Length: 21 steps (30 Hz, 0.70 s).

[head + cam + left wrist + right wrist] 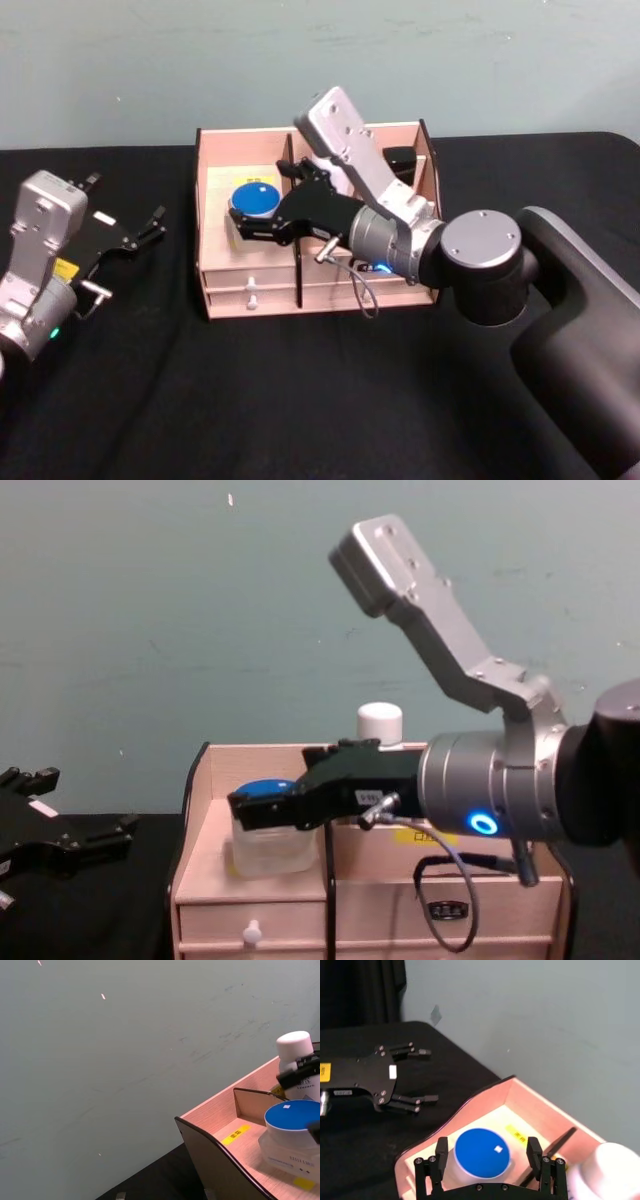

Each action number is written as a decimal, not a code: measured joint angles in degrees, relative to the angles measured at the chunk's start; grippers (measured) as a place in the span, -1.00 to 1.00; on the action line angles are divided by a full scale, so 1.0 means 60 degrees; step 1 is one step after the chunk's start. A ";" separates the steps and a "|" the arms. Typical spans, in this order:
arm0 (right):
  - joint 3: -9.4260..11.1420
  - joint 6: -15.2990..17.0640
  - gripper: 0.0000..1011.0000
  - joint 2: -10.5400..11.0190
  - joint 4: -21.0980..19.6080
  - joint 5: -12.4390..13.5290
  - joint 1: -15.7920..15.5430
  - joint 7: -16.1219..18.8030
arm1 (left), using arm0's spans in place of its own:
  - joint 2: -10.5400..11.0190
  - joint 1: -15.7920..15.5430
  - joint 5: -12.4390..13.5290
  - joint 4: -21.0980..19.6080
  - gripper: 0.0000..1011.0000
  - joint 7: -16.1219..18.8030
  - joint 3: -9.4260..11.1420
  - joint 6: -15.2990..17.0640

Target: Pick up the facial cleanser and watermelon frost from the table and place them into the tiered storage box.

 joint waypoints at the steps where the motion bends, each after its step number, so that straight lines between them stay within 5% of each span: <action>1: 0.0053 -0.0099 0.98 0.0027 -0.0096 -0.0004 -0.0058 -0.0060 | 0.0000 0.0000 0.0000 0.0000 1.00 0.0000 0.0000 0.0000; 10: 0.0375 -0.0770 0.98 0.0375 -0.1163 -0.0242 -0.0478 -0.0448 | 0.0000 0.0001 0.0000 0.0000 1.00 0.0000 0.0000 0.0000; 18: 0.1203 -0.1342 0.98 0.0828 -0.2565 -0.0791 -0.1345 -0.1492 | 0.0000 0.0000 0.0000 0.0000 1.00 0.0000 0.0000 0.0000; 21: 0.1783 -0.1443 0.98 0.1031 -0.3084 -0.0977 -0.1843 -0.2007 | 0.0000 0.0000 0.0000 0.0000 1.00 0.0000 0.0000 0.0000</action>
